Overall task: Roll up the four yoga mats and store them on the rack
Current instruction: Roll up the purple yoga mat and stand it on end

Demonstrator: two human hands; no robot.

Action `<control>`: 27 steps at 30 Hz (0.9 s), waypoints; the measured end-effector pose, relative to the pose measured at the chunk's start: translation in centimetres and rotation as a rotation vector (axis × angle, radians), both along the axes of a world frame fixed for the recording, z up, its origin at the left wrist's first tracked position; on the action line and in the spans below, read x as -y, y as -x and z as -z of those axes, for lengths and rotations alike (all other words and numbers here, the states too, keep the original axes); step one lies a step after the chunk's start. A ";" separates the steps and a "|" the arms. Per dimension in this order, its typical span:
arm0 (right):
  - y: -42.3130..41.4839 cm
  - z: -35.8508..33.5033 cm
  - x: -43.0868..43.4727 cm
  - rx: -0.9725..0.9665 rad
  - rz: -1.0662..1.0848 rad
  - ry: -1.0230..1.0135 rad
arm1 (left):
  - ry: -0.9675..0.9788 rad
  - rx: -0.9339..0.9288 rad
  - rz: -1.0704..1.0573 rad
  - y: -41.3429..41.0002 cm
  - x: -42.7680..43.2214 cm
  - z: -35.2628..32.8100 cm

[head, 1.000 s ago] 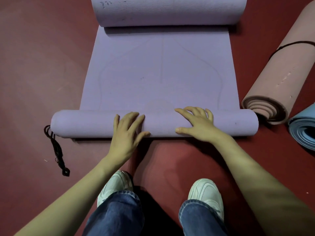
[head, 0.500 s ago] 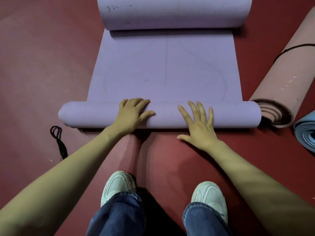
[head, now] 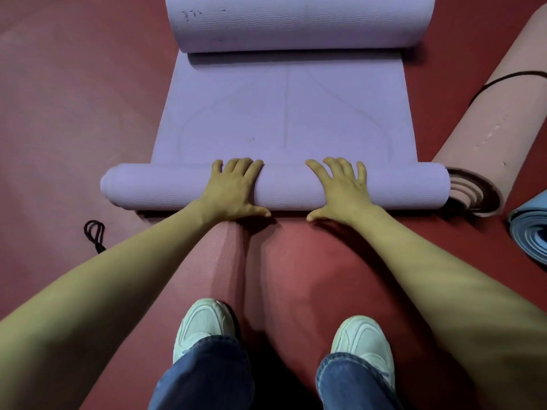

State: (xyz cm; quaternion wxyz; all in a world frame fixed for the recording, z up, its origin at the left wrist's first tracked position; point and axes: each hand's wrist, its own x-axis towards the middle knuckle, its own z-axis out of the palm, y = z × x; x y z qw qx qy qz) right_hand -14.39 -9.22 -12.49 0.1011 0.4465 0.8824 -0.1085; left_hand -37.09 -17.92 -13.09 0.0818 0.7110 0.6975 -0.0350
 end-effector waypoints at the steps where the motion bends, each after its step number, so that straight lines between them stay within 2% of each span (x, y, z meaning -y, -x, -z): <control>1: 0.1 0.1 0.1 0.012 0.001 -0.021 | -0.004 -0.016 -0.008 -0.1 -0.1 0.1; 8: 0.3 -0.3 1.8 0.001 -0.005 -0.162 | -0.066 0.060 -0.039 -0.9 0.6 -0.5; 13: -0.9 0.2 5.6 -0.058 -0.014 -0.149 | -0.102 0.144 -0.005 -0.9 4.6 -0.3; 17: -2.2 1.2 9.1 -0.137 -0.021 -0.242 | -0.069 0.154 0.022 -1.6 8.3 -0.1; 27: -4.3 0.8 14.2 -0.123 -0.055 -0.084 | 0.036 0.204 0.003 -2.9 13.6 -0.5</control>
